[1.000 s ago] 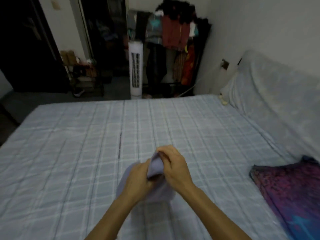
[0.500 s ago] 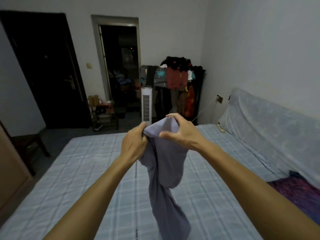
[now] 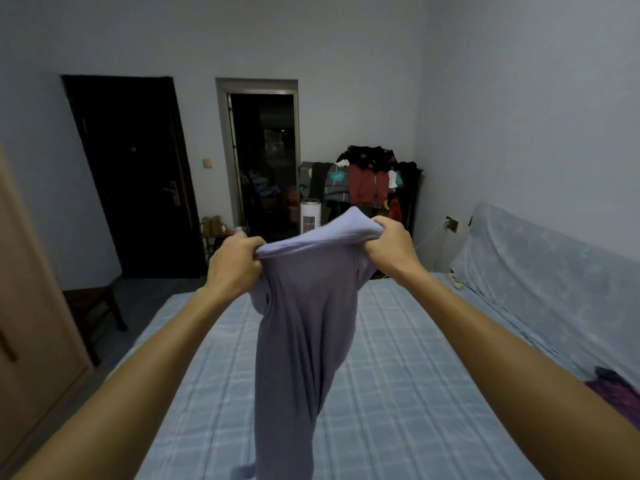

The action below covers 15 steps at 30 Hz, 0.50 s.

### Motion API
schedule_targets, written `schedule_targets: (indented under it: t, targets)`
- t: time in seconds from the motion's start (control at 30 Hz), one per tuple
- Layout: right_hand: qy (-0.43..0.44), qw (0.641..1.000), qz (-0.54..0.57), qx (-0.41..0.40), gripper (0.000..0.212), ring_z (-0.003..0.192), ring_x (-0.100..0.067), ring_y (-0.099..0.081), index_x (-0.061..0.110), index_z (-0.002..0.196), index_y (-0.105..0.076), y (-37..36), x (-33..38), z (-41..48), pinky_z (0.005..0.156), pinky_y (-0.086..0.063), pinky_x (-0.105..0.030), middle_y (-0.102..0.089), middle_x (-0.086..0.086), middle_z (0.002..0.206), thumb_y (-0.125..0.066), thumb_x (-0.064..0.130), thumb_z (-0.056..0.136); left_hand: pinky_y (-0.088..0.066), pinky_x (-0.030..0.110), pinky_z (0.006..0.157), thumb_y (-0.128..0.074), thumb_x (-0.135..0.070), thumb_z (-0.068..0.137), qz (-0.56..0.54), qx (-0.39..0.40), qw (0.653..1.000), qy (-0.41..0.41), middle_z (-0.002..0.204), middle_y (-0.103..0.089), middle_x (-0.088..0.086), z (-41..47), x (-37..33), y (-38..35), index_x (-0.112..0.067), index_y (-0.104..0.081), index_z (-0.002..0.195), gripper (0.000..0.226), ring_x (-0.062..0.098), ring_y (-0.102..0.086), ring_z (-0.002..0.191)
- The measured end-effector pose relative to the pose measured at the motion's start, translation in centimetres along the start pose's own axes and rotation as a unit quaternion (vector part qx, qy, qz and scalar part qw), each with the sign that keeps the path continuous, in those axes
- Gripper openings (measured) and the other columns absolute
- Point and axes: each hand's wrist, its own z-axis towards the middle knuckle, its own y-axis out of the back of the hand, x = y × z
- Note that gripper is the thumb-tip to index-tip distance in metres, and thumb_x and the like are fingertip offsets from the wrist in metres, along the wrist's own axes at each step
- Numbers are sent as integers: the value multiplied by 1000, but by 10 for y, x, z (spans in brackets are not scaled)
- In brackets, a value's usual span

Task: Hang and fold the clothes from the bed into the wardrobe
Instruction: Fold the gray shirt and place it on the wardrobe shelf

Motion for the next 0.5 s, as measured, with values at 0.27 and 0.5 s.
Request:
schedule_targets:
  t: [0.27,0.5]
  targets:
    - [-32,981,-65,181,44,63,-19,-57,4,72,-63,9,13,-1,54,-41,-30,-61,-8,69,-69,47,79,-45,35,73,-42,-3,88,-192,-72,970,132,103,-65,13,2,15,17,-13,-61,110,31,30,-58,92]
    - [-44,995,4,94,22,78,-30,-60,9,94,-62,-4,-6,-7,60,-44,-33,-66,-12,90,-52,29,93,-50,27,67,-55,0,88,-292,32,953,79,86,-66,-2,-1,20,24,-25,-64,94,27,14,-62,84]
